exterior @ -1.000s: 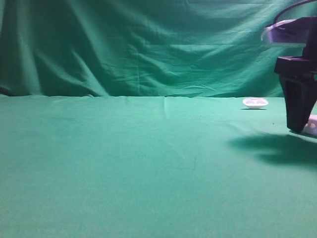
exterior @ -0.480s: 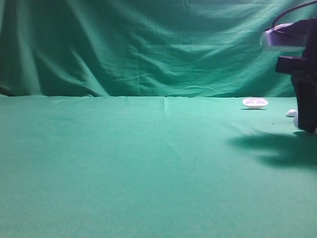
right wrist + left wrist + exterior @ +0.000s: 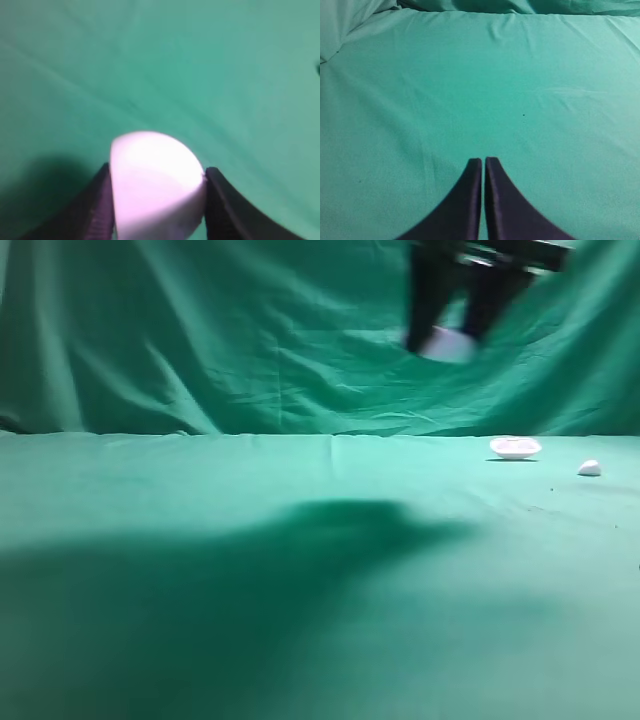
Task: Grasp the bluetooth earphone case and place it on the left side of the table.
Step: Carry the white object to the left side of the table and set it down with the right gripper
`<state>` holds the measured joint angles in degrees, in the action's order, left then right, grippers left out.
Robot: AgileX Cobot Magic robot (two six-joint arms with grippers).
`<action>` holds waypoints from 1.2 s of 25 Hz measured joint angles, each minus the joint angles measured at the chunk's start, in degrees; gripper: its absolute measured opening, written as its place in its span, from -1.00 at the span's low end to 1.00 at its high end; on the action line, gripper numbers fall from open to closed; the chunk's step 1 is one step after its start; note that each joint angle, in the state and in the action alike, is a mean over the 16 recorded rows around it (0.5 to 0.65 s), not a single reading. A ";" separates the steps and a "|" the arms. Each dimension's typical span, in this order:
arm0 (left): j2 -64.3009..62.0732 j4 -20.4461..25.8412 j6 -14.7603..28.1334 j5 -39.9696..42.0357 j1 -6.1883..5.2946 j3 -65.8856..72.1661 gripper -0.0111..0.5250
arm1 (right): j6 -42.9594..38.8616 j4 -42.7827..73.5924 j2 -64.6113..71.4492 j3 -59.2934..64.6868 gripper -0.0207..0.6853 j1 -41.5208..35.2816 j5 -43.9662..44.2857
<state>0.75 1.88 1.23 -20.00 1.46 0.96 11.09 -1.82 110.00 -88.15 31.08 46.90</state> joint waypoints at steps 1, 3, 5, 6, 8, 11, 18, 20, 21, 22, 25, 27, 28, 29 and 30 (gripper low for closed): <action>0.00 0.00 0.00 0.00 0.00 0.00 -0.96 | 0.01 -0.12 1.57 -2.25 0.00 1.80 -0.58; 0.00 0.00 0.00 0.00 0.00 0.00 -0.96 | 0.02 -0.29 5.10 -6.75 0.00 5.22 -1.64; 0.00 0.00 0.00 0.00 0.00 0.00 -0.96 | 0.04 -0.42 9.07 -11.28 0.00 8.28 -2.41; 0.00 0.00 0.00 0.00 0.00 0.00 -0.96 | 0.05 -0.48 11.11 -13.48 0.00 9.65 -2.65; 0.00 0.00 0.00 0.00 0.00 0.00 -0.96 | 0.06 -0.60 15.17 -17.64 0.00 11.98 -2.91; 0.00 0.00 0.00 0.00 0.00 0.00 -0.96 | 0.08 -0.91 20.53 -22.91 0.01 14.49 -3.00; 0.00 0.00 0.00 0.00 0.00 0.00 -0.96 | 0.11 -1.76 27.47 -29.40 0.24 17.05 -3.01; 0.00 0.00 0.00 0.00 0.00 0.00 -0.96 | 0.11 -1.99 28.01 -29.95 0.31 17.29 -2.90; 0.00 0.00 0.00 0.00 0.00 0.00 -0.96 | 0.11 -2.11 28.05 -30.08 0.34 17.35 -2.78; 0.00 0.00 0.00 0.00 0.00 0.00 -0.96 | 0.10 -2.23 27.95 -30.16 0.37 17.39 -2.56; 0.00 0.00 0.00 0.00 0.00 0.00 -0.96 | -0.02 -2.50 26.83 -30.23 0.38 17.42 -1.23; 0.00 0.00 0.00 0.00 0.00 0.00 -0.96 | -0.17 -2.53 25.47 -30.26 0.32 17.42 0.33; 0.00 0.00 0.00 0.00 0.00 0.00 -0.96 | -0.25 -2.50 24.64 -30.28 0.26 17.42 1.31; 0.00 0.00 0.00 0.00 0.00 0.00 -0.96 | -0.36 -2.45 23.70 -30.30 0.18 17.41 2.40; 0.00 0.00 0.00 0.00 0.00 0.00 -0.96 | -0.51 -2.37 22.68 -30.31 0.10 17.40 3.60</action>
<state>0.75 1.88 1.23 -20.00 1.46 0.96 10.58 -4.19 132.67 -118.46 48.47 50.50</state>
